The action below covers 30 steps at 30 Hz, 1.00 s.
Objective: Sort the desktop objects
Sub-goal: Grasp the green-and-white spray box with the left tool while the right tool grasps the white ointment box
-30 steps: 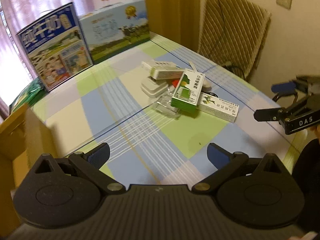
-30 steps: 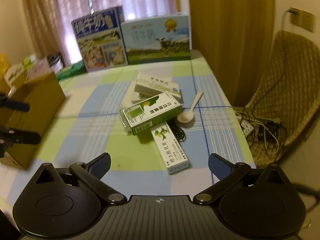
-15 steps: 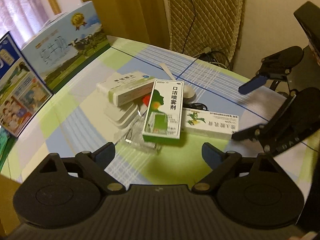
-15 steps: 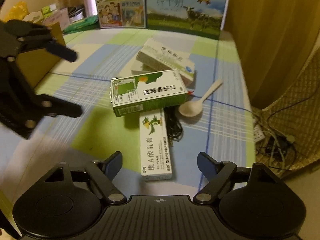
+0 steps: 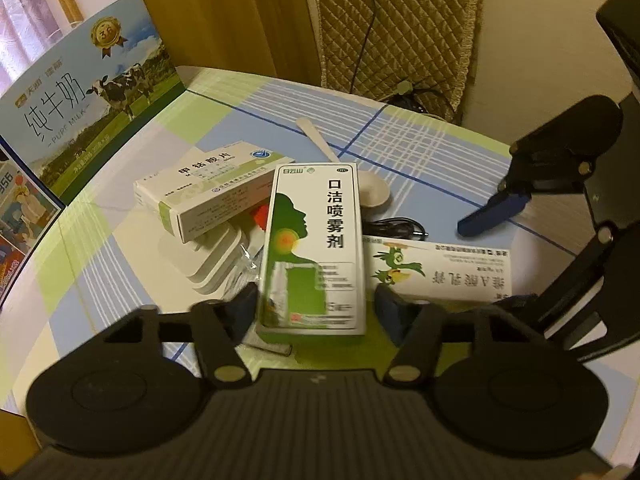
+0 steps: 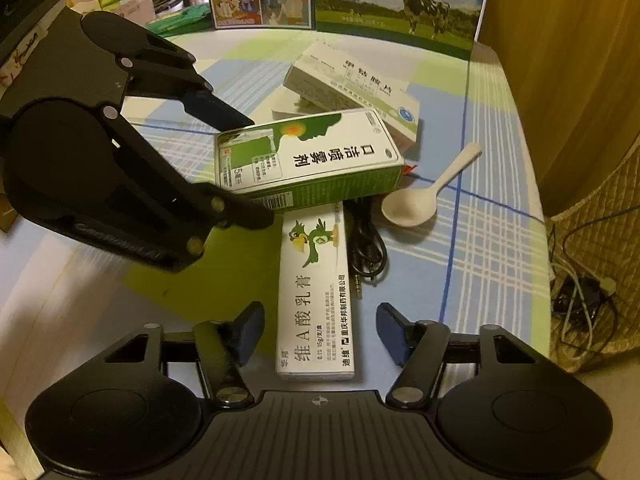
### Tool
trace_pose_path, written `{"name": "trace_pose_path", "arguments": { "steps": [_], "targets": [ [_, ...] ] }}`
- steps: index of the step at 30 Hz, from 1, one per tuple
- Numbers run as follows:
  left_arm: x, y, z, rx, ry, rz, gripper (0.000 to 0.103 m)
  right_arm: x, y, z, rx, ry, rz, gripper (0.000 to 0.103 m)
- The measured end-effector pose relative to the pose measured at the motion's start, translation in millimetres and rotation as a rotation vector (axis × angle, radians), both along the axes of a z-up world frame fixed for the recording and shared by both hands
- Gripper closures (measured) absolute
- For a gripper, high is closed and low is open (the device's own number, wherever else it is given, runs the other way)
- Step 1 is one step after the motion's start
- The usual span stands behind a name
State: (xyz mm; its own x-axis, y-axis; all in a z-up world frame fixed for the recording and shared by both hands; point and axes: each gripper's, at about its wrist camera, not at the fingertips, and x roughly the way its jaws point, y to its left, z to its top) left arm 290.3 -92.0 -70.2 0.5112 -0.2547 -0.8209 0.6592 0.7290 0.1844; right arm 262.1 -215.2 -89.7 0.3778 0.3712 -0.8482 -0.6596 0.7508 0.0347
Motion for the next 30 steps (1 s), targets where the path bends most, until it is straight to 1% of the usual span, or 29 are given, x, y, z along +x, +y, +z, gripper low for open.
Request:
{"name": "trace_pose_path", "arguments": {
  "steps": [1, 2, 4, 7, 9, 13, 14, 16, 17, 19, 21, 22, 24, 25, 26, 27, 29, 30],
  "targets": [
    [0.4, 0.3, -0.8, -0.002, 0.0, 0.001, 0.052, 2.1, 0.7, -1.9, 0.001, 0.008, -0.004, 0.05],
    [0.9, 0.9, -0.9, -0.004, 0.002, 0.003, 0.052, 3.9, 1.1, -3.8, 0.003, 0.018, -0.009, 0.057],
    [-1.0, 3.4, -0.1, -0.005, 0.009, 0.015, 0.052, 6.1, 0.5, -5.5, 0.008, 0.029, -0.029, 0.066],
    [-15.6, 8.3, 4.2, 0.007, 0.018, 0.036, 0.052, 4.5, -2.5, -2.7, 0.014, 0.055, -0.064, 0.066],
    [-32.3, 14.7, 7.7, 0.009, 0.034, 0.06, 0.052, -1.8, -3.9, 0.7, 0.006, 0.067, -0.073, 0.066],
    [-73.9, 34.4, 12.4, 0.013, 0.052, 0.14, 0.052, -18.5, -5.2, 5.4, 0.009, 0.138, -0.119, 0.066],
    [-85.8, 39.6, 12.7, 0.007, 0.058, 0.168, 0.052, -23.7, -4.5, 6.8, 0.014, 0.153, -0.131, 0.067],
    [-105.0, 51.4, 12.9, -0.017, 0.075, 0.234, 0.052, -33.9, 0.2, 13.6, -0.007, 0.144, -0.135, 0.067],
    [-113.7, 59.0, 12.4, -0.034, 0.086, 0.272, 0.052, -36.9, 2.0, 17.0, -0.013, 0.155, -0.163, 0.067],
    [-125.8, 73.3, 11.4, -0.068, 0.104, 0.33, 0.052, -43.8, 13.4, 19.7, -0.03, 0.18, -0.14, 0.067],
    [-135.1, 83.8, 8.1, -0.081, 0.114, 0.374, 0.052, -48.3, 25.0, 18.4, -0.057, 0.188, -0.121, 0.067],
    [-138.4, 87.4, 6.1, -0.083, 0.115, 0.381, 0.052, -52.4, 29.3, 17.3, -0.064, 0.19, -0.119, 0.067],
    [-145.0, 94.3, 2.5, -0.106, 0.12, 0.393, 0.052, -60.8, 35.0, 12.4, -0.044, 0.213, -0.123, 0.067],
    [-146.7, 97.2, 1.3, -0.116, 0.116, 0.395, 0.05, -65.8, 35.7, 9.6, -0.027, 0.226, -0.125, 0.067],
    [-148.9, 101.4, 0.1, -0.123, 0.106, 0.394, 0.044, -70.4, 37.9, 7.4, -0.009, 0.232, -0.127, 0.066],
    [-150.1, 103.3, -0.9, -0.127, 0.096, 0.391, 0.043, -73.5, 40.5, 5.5, -0.01, 0.222, -0.128, 0.065],
    [-151.2, 105.4, -3.4, -0.141, 0.082, 0.384, 0.042, -79.7, 43.9, 4.7, -0.025, 0.165, -0.138, 0.063],
    [-151.2, 105.4, -5.2, -0.15, 0.073, 0.377, 0.042, -80.4, 43.6, 3.4, -0.02, 0.15, -0.154, 0.063]
  ]
}}
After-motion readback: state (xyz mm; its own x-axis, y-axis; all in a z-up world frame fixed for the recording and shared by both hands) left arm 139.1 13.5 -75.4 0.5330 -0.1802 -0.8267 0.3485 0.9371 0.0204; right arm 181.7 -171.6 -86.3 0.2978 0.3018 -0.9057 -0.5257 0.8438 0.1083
